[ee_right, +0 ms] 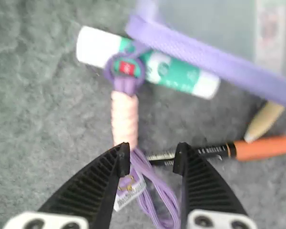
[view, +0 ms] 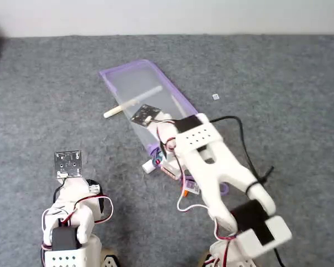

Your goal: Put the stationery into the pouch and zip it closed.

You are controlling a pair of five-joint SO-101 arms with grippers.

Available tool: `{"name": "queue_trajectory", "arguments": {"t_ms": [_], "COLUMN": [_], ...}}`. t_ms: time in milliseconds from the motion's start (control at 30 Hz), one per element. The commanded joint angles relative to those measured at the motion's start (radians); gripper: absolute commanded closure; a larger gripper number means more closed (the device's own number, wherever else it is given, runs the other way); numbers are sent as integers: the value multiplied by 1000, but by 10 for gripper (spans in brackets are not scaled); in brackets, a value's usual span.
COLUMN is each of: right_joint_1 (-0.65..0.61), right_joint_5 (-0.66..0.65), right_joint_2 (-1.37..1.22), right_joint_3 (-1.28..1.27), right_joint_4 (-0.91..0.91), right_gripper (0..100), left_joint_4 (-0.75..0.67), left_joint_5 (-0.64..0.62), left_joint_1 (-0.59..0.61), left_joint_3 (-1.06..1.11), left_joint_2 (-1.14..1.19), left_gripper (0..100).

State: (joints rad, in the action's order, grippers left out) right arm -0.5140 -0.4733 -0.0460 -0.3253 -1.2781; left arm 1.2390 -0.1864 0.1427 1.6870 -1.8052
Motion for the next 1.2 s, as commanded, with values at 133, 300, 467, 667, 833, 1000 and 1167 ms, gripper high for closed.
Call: {"name": "queue_trajectory", "arguments": {"t_ms": [133,300,467,667,833,1000,1167], "right_joint_1": [-67,-65,-64,-64,-62,-62,-64], "right_joint_5": [3,25,21,2,-9,-9,-9], "right_joint_2": [-91,-136,-148,-148,-148,-114,-35], "right_joint_3": [68,68,68,68,66,74,144], "right_joint_4": [1,65,97,94,88,58,-74], "right_gripper": [826,827,842,946,964,990,990], "left_joint_4": [3,3,3,3,3,3,3], "left_joint_5": [-5,-5,-5,-5,-5,-5,-5], "left_joint_1": [3,3,3,3,3,3,3], "left_joint_3": [-5,-5,-5,-5,-5,-5,-5], "left_joint_2": [-12,-12,-12,-12,-12,-12,-12], "left_gripper": [986,986,986,986,986,986,986]}}
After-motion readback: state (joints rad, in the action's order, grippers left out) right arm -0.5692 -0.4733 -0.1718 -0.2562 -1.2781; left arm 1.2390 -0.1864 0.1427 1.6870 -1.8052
